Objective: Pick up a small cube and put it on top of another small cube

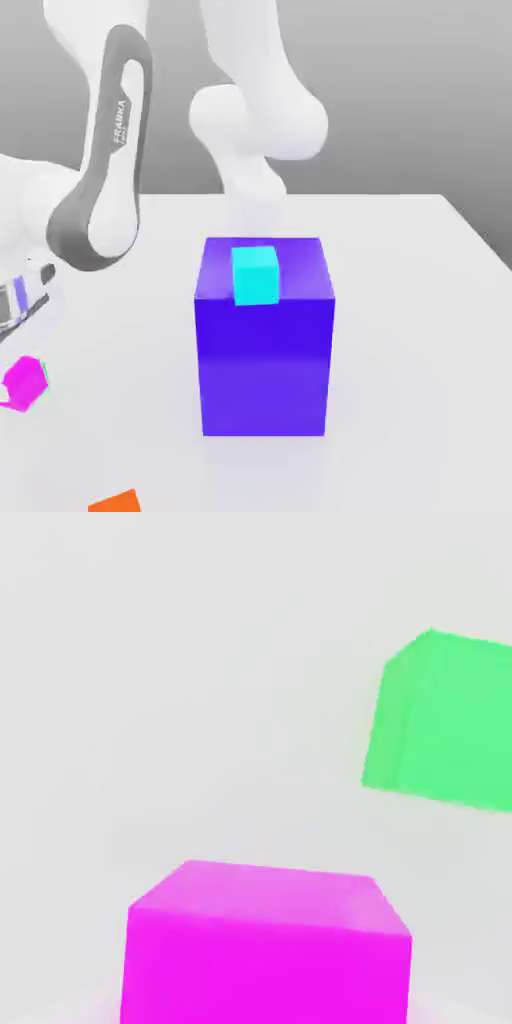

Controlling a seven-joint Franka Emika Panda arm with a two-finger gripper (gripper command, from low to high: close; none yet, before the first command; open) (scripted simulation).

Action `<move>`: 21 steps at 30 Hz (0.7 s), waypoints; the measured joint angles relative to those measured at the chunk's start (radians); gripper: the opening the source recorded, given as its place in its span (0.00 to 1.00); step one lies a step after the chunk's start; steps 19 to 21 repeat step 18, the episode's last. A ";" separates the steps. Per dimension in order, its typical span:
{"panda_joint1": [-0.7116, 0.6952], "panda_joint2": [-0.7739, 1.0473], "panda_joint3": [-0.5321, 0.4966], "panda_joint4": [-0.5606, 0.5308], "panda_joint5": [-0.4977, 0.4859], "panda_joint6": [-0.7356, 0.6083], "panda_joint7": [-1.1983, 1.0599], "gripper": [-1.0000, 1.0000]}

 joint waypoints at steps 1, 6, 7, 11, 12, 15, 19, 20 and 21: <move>0.000 -0.013 -0.015 -0.008 0.000 -0.006 0.054 0.00; -0.009 -0.083 -0.078 -0.050 0.003 -0.032 0.319 0.00; -0.012 -0.097 -0.090 -0.058 0.005 -0.037 0.372 0.00; -0.030 -0.110 -0.116 -0.083 0.035 -0.022 0.516 0.00; -0.033 -0.082 -0.111 -0.082 0.055 0.005 0.512 0.00; -0.057 0.018 -0.076 -0.077 0.118 0.097 0.474 1.00; -0.057 0.018 -0.076 -0.077 0.118 0.097 0.474 1.00; -0.057 0.018 -0.076 -0.077 0.118 0.097 0.474 1.00; -0.057 0.018 -0.076 -0.077 0.118 0.097 0.474 1.00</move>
